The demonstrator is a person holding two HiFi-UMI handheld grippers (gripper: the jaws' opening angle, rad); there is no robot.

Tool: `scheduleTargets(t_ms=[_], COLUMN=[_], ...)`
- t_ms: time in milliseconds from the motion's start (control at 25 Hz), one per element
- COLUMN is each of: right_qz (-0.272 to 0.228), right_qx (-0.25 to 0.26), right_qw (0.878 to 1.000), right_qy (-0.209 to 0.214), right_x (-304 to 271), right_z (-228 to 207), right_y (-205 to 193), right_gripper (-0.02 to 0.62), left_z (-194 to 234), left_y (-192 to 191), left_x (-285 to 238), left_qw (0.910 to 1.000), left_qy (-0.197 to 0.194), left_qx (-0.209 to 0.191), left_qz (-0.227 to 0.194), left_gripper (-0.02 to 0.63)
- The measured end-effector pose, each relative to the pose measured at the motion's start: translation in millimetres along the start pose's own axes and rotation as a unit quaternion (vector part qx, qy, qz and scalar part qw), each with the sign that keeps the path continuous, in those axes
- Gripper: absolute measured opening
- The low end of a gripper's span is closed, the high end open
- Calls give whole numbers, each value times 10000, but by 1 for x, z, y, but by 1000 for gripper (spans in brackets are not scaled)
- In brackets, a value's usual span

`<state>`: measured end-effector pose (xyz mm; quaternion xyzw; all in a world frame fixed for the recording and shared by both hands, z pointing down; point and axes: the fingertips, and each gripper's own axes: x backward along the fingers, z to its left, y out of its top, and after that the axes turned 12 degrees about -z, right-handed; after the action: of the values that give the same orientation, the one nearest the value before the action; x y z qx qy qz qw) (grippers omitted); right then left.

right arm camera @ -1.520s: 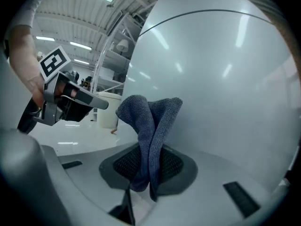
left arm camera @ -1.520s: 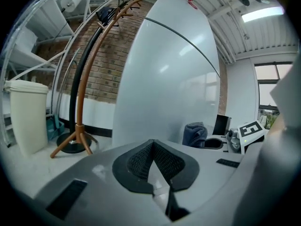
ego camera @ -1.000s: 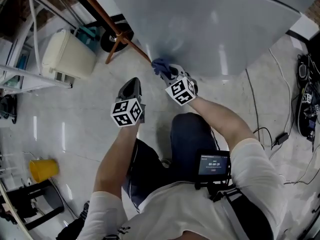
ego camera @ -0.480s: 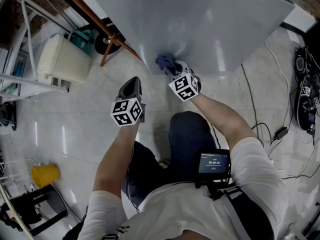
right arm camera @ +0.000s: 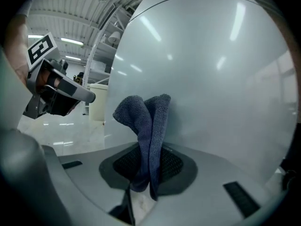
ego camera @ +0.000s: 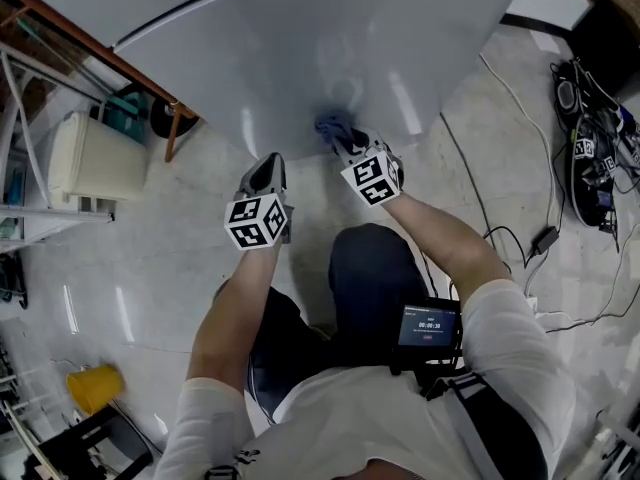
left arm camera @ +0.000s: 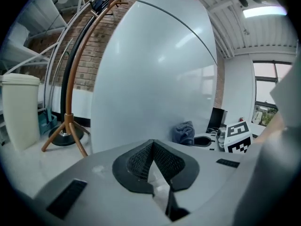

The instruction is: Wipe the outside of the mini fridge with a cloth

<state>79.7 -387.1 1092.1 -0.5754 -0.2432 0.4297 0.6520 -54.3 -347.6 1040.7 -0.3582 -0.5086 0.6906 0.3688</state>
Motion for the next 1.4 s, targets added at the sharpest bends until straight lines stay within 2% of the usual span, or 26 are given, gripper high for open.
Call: scheduleTargets(t_ms=[400, 680, 840, 1120, 1400], right_qz=[301, 498, 539, 648, 812], right_qx=[-263, -737, -706, -727, -629], right_qw=[9944, 9800, 9789, 9781, 9756], right_qy=[-982, -1777, -1838, -1840, -1940], right_x=[68, 110, 115, 117, 133], right_z=[-108, -172, -186, -183, -191], right_y=[-39, -62, -71, -68, -37], right_gripper=[83, 83, 83, 83, 83], left_z=[-73, -103, -111, -109, -121], left_y=[-20, -25, -25, -20, 7], left_x=[-53, -72, -76, -76, -74], left_qw=[9982, 9969, 9968, 9961, 9930], left_qy=[-560, -748, -773, -862, -1148], left_qx=[14, -15, -24, -72, -184], left_qz=[207, 242, 216, 154, 193], left_gripper=[0, 0, 0, 1, 0])
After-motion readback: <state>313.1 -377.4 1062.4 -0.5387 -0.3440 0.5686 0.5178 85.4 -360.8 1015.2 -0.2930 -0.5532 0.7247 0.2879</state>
